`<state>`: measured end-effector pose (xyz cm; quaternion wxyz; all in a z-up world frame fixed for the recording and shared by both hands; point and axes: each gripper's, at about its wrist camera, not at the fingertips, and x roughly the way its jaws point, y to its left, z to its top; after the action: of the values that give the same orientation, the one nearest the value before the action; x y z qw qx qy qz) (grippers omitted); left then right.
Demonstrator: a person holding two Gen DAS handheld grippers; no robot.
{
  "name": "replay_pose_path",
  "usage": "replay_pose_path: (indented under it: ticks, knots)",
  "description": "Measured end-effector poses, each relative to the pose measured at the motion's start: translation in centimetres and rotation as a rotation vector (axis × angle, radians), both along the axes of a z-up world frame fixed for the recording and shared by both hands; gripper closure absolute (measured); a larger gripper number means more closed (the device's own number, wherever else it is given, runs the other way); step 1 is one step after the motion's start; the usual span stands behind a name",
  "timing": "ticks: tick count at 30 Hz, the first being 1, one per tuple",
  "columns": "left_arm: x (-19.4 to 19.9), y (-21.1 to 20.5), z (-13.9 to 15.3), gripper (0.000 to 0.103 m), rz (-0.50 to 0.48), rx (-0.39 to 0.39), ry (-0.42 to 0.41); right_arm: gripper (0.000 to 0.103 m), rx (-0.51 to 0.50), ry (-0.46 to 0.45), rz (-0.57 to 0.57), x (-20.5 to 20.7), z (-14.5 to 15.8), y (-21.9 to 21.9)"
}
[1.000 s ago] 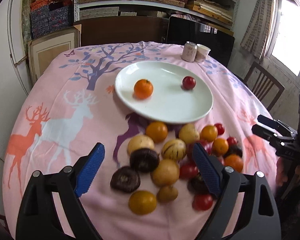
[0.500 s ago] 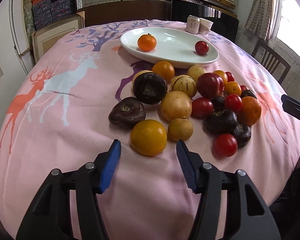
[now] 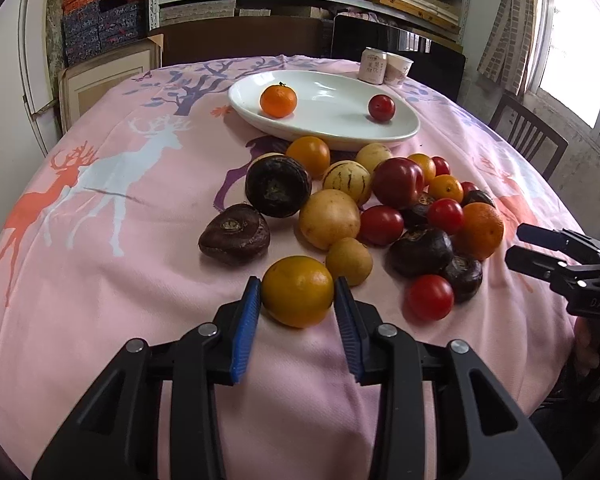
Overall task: Organize fruits
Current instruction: 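Grasp the yellow fruit with the left tool while the right tool grasps the large orange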
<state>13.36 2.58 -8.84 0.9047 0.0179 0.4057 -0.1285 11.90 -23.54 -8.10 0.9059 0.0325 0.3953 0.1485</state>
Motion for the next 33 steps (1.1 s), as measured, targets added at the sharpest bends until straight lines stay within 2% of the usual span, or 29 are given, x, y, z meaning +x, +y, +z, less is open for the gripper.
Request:
replay_pose_path:
  ticks: [4, 7, 8, 10, 11, 12, 14, 18, 19, 20, 29, 31, 33]
  knots:
    - [0.0, -0.2, -0.1, 0.066, 0.000, 0.010, 0.001, 0.027, -0.024, -0.017, 0.029, -0.2, 0.3, 1.1]
    - [0.4, -0.5, -0.6, 0.057, 0.003, 0.032, 0.020, 0.027, -0.038, -0.028, 0.031, -0.5, 0.5, 1.2]
    - [0.8, -0.5, -1.0, 0.056, 0.005, 0.041, 0.042, 0.027, -0.038, -0.028, 0.030, -0.5, 0.6, 1.1]
    - [0.7, -0.4, -0.7, 0.056, 0.008, 0.037, 0.025, 0.027, -0.039, -0.031, 0.026, -0.6, 0.7, 1.0]
    - [0.7, -0.2, -0.7, 0.059, 0.013, 0.030, 0.024, 0.027, -0.039, -0.033, 0.024, -0.5, 0.7, 0.9]
    - [0.7, 0.0, -0.8, 0.067, 0.012, 0.018, 0.027, 0.027, -0.040, -0.034, 0.021, -0.5, 0.7, 0.9]
    - [0.6, 0.1, -0.7, 0.067, 0.017, 0.011, 0.017, 0.027, -0.040, -0.028, 0.022, -0.2, 0.6, 0.9]
    - [0.3, 0.7, -0.3, 0.067, 0.034, -0.026, -0.009, 0.036, -0.031, -0.005, 0.043, 0.4, 0.4, 1.7]
    - [0.2, 0.9, -0.1, 0.067, 0.035, -0.036, -0.015, 0.042, -0.033, -0.004, 0.041, 0.6, 0.5, 1.9]
    - [0.1, 1.0, 0.0, 0.067, 0.037, -0.042, -0.022, 0.044, -0.032, -0.002, 0.041, 0.8, 0.6, 2.2]
    - [-0.2, 1.4, 0.0, 0.067, 0.046, -0.053, -0.027, 0.045, -0.019, 0.068, 0.007, 2.8, 0.0, 3.1]
    - [-0.1, 1.3, 0.0, 0.067, 0.045, -0.053, -0.030, 0.058, 0.010, 0.074, 0.011, 3.1, -0.4, 3.0]
    - [-0.2, 1.4, 0.0, 0.067, 0.047, -0.054, -0.033, 0.059, 0.016, 0.062, 0.013, 2.8, -0.3, 3.0]
